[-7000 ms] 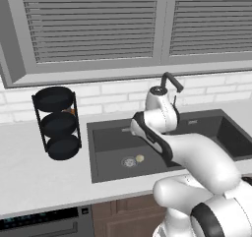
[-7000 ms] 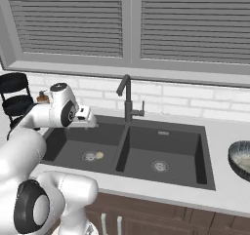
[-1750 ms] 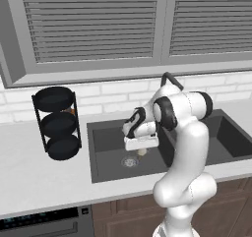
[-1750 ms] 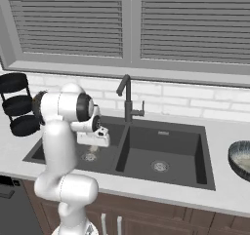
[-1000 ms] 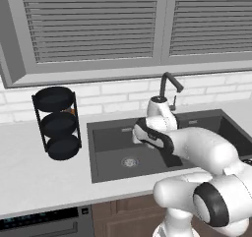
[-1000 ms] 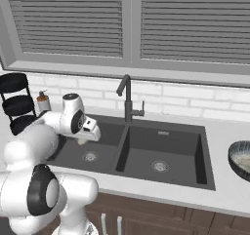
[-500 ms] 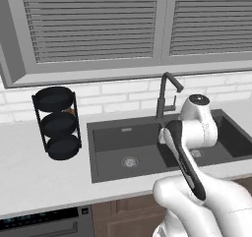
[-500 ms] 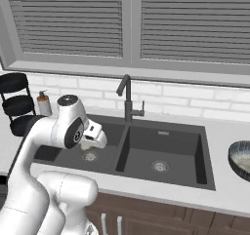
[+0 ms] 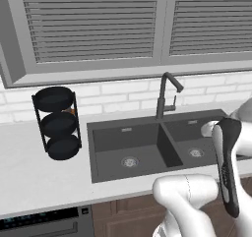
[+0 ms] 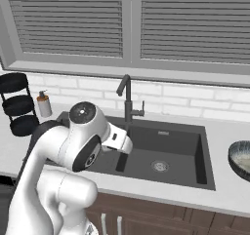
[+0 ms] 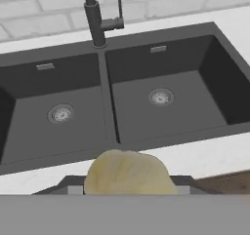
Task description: Pick the garlic from the sink and place it in the bowl. Then pick the bowl and place it in the microwave. Then close the microwave door and press the start button.
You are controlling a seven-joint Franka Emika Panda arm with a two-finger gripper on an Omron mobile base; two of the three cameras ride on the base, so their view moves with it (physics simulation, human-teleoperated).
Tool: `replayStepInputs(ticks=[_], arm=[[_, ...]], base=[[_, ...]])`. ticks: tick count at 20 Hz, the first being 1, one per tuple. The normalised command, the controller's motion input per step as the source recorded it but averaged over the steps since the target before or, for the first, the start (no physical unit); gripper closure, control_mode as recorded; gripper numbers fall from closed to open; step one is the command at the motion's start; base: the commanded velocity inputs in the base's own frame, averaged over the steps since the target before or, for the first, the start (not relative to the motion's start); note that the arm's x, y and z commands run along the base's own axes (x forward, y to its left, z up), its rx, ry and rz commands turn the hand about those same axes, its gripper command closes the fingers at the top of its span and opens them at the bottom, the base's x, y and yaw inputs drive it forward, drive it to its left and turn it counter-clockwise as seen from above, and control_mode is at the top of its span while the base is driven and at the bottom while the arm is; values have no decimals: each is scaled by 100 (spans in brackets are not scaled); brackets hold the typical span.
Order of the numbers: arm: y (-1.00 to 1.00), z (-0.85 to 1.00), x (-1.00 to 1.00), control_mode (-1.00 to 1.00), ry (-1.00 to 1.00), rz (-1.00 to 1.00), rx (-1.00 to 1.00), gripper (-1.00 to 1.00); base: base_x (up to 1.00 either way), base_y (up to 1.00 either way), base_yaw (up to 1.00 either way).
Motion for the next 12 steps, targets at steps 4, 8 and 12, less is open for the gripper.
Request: replayStepInputs(ticks=[4, 8, 12], arm=[[-90, 57, -32, -100, -15, -7, 0, 100], [-74, 14, -5, -100, -7, -12, -6, 100], [-52, 8, 3, -100, 0, -23, -14, 100]], base=[[0, 0, 0], [0, 0, 0], [0, 0, 0]])
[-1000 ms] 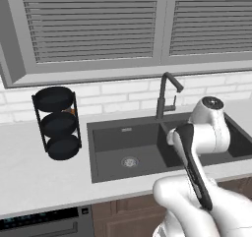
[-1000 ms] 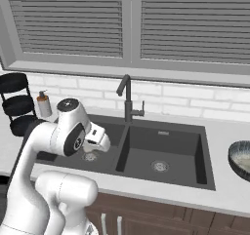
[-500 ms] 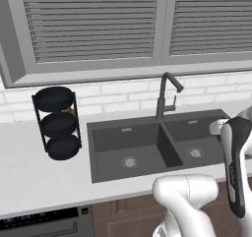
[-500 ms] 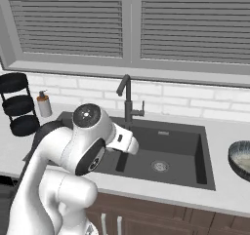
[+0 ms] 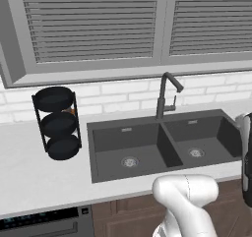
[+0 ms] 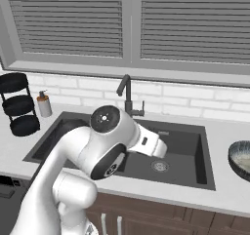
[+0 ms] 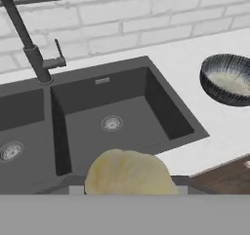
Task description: Pick the garlic from the sink and place it in the bowl. Then pick the bowl and place it in the microwave. Then close the microwave door and press the start button.
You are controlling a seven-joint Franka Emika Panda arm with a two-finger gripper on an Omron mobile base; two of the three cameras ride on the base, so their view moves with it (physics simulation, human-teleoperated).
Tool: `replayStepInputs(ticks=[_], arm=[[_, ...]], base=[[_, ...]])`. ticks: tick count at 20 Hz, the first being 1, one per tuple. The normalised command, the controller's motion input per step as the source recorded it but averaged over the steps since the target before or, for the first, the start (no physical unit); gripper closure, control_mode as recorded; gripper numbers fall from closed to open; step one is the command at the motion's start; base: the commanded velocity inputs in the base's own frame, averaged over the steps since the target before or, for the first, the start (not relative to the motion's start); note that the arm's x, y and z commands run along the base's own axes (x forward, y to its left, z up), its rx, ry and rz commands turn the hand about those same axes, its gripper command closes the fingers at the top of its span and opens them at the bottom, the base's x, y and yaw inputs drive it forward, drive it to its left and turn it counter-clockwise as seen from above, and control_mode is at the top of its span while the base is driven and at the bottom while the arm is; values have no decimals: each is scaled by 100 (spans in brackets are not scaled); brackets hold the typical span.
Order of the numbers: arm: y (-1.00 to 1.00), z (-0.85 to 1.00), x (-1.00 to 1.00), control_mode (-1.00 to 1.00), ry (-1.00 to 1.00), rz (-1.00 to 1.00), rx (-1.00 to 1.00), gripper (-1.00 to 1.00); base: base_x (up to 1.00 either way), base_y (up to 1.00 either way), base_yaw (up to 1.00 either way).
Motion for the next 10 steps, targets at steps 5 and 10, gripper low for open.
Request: replayStepInputs(ticks=[5, 10], arm=[[-33, 1, 17, -100, 0, -35, -20, 100], [-51, 3, 24, -100, 9, -28, -7, 100]], base=[[0, 0, 0], [0, 0, 0]])
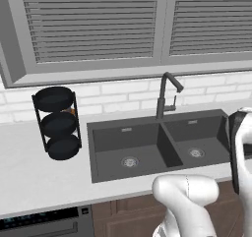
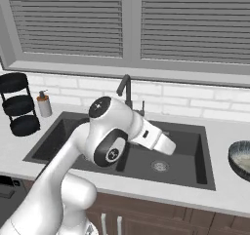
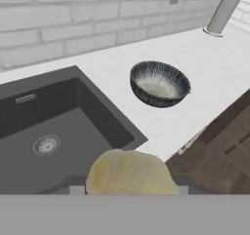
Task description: Pick the garlic from the sink and place it in the bowl. Then pick the bowl and place it in the microwave. Then close the microwave door and press the start button.
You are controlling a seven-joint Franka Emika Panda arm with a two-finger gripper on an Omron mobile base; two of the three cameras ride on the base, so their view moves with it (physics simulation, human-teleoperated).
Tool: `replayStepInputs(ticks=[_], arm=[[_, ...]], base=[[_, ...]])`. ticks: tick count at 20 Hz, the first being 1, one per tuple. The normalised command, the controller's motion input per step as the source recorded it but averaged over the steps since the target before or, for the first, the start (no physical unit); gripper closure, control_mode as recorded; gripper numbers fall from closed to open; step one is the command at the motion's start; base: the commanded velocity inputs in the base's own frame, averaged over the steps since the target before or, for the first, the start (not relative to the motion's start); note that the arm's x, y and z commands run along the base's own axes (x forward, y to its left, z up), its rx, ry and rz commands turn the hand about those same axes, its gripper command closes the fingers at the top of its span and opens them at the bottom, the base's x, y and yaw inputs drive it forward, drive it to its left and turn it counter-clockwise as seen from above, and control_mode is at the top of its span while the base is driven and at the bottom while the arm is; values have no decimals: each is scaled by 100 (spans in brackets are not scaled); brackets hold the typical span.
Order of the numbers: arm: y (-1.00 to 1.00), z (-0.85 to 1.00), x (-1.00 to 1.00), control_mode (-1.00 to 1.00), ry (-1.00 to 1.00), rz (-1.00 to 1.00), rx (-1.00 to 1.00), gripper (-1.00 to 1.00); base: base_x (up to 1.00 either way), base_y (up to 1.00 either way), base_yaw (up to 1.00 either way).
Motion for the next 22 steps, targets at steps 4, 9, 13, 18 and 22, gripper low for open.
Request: replayStepInputs(ticks=[4, 9, 13, 18, 22], arm=[[-74, 22, 16, -100, 17, -5, 4, 100], [-48, 2, 36, -100, 9, -2, 2, 100], [-47, 0, 46, -100, 5, -2, 0, 100], [-61, 0, 34, -100, 0, 0, 4, 100], [-66, 0, 25, -100, 0, 0, 5, 100]], base=[[0, 0, 0], [0, 0, 0], [0, 0, 0], [0, 0, 0], [0, 0, 0]])
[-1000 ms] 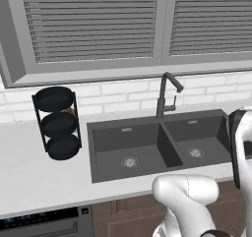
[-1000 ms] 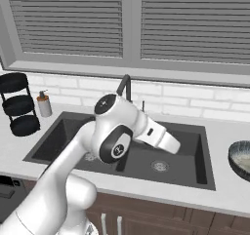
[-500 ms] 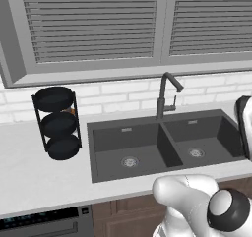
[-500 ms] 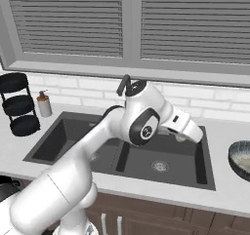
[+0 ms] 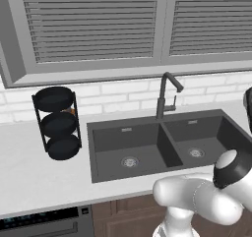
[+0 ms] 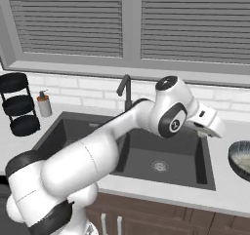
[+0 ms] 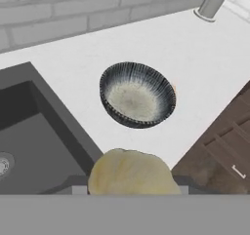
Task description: Pick the garlic from the sink and place it in the bowl. Then pick the bowl and place it in the microwave. Then close the microwave door and press the start button.
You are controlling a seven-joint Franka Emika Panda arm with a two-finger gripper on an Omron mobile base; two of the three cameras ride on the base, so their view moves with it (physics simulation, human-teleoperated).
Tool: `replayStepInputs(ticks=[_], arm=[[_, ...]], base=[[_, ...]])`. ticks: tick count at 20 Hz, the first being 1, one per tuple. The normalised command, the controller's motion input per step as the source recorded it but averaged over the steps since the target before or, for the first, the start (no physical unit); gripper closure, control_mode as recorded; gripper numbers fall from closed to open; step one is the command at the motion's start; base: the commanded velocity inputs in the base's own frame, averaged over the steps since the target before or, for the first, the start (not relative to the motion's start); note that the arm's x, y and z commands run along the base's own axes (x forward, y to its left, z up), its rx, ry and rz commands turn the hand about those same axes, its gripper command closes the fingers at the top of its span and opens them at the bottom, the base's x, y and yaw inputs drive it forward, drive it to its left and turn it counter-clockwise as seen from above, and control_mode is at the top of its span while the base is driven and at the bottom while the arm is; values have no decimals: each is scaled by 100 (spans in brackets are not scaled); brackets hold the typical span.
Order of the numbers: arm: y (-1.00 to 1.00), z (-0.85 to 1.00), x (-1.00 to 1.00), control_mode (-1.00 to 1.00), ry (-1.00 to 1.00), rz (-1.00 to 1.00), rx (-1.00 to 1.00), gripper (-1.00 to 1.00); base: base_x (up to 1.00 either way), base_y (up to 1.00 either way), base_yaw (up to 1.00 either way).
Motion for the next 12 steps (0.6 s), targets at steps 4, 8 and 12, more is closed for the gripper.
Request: replayStepInputs(ticks=[4, 8, 12], arm=[[-60, -5, 26, -100, 0, 0, 7, 100], [-58, 0, 35, -100, -4, 0, 19, 100], [-52, -9, 26, -100, -1, 0, 19, 100]], base=[[0, 0, 0], [0, 0, 0], [0, 0, 0]])
